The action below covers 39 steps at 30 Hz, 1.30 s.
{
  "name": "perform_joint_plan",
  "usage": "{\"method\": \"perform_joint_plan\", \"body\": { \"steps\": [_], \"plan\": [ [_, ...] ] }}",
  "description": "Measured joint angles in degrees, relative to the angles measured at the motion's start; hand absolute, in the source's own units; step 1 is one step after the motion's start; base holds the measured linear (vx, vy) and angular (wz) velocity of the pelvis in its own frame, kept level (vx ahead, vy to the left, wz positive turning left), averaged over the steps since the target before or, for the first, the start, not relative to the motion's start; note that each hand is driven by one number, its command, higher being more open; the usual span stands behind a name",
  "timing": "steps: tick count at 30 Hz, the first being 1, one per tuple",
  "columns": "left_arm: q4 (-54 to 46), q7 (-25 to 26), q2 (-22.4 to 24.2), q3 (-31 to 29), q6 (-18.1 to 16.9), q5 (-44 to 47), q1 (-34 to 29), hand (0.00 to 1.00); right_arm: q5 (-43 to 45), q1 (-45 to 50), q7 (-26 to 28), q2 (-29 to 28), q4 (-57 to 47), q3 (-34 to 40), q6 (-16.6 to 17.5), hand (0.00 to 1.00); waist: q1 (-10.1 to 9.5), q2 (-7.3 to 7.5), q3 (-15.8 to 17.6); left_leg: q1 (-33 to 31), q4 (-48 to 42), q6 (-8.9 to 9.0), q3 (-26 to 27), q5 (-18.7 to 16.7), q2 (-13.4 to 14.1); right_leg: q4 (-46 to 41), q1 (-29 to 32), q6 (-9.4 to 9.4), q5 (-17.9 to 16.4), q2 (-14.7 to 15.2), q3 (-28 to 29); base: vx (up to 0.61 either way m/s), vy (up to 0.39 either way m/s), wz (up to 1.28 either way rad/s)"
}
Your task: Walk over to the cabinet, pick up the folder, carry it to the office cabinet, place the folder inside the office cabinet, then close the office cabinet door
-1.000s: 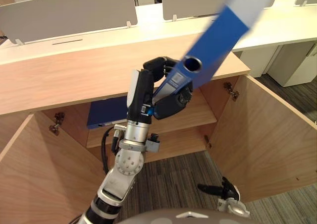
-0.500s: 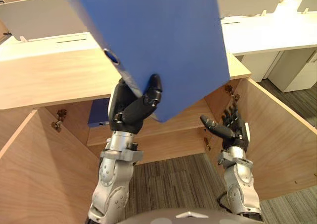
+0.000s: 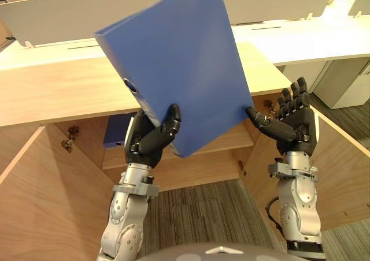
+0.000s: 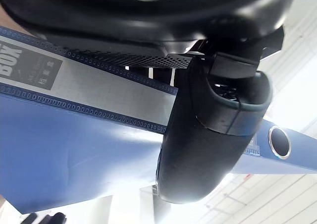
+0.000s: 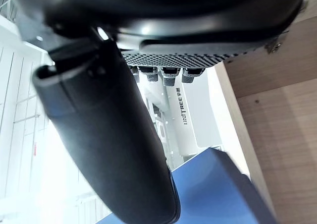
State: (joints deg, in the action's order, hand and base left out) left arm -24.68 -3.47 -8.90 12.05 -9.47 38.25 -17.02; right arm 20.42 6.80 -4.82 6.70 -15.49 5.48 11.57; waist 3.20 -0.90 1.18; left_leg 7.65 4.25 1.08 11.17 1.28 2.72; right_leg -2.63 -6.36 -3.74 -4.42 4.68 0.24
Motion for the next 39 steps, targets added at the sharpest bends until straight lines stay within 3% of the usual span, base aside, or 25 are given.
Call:
{"method": "perform_joint_plan", "body": {
  "steps": [15, 26, 27, 39],
  "plan": [
    [5.09, -7.16, -5.13, -0.03, 1.30, 0.00, -0.25, 0.00, 0.46, -4.30, 10.67, 11.57, 2.49, -5.04, -0.06, 1.00, -0.07, 0.01, -0.01, -0.17, -0.07, -0.02, -0.71, 0.03, -0.02, -0.16, -0.13, -0.18, -0.08, 0.04, -0.40, 0.00, -0.001, 0.02],
    [7.52, -11.78, -10.54, -2.05, 1.39, 1.51, 5.45, 0.00, 11.47, -8.60, 19.47, 17.84, 15.22, -9.50, -3.03, 1.00, -0.25, -0.02, -0.05, -0.16, -0.06, 0.02, -0.96, 0.26, -0.07, -0.22, -0.24, -0.17, -0.07, 0.05, -0.66, -0.01, -0.003, 0.01],
    [7.62, -12.11, -10.92, -2.06, 1.39, 1.54, 5.64, 0.00, 12.97, -9.03, 20.54, 18.60, 16.31, -10.13, -3.66, 0.00, -0.26, 0.00, -0.05, -0.16, -0.06, 0.02, -0.96, 0.26, -0.07, -0.22, -0.23, -0.17, -0.07, 0.04, -0.66, 0.00, 0.000, 0.00],
    [9.31, -12.34, -13.01, -4.43, 2.14, 0.51, 6.80, 0.00, 18.49, -10.03, 26.78, 20.07, 21.41, -13.94, -6.10, 0.00, -0.39, 0.20, -0.13, -0.16, -0.04, 0.02, -0.91, 0.28, -0.08, -0.22, -0.18, -0.14, -0.05, 0.03, -0.61, 0.00, 0.000, 0.00]
  ]
}}
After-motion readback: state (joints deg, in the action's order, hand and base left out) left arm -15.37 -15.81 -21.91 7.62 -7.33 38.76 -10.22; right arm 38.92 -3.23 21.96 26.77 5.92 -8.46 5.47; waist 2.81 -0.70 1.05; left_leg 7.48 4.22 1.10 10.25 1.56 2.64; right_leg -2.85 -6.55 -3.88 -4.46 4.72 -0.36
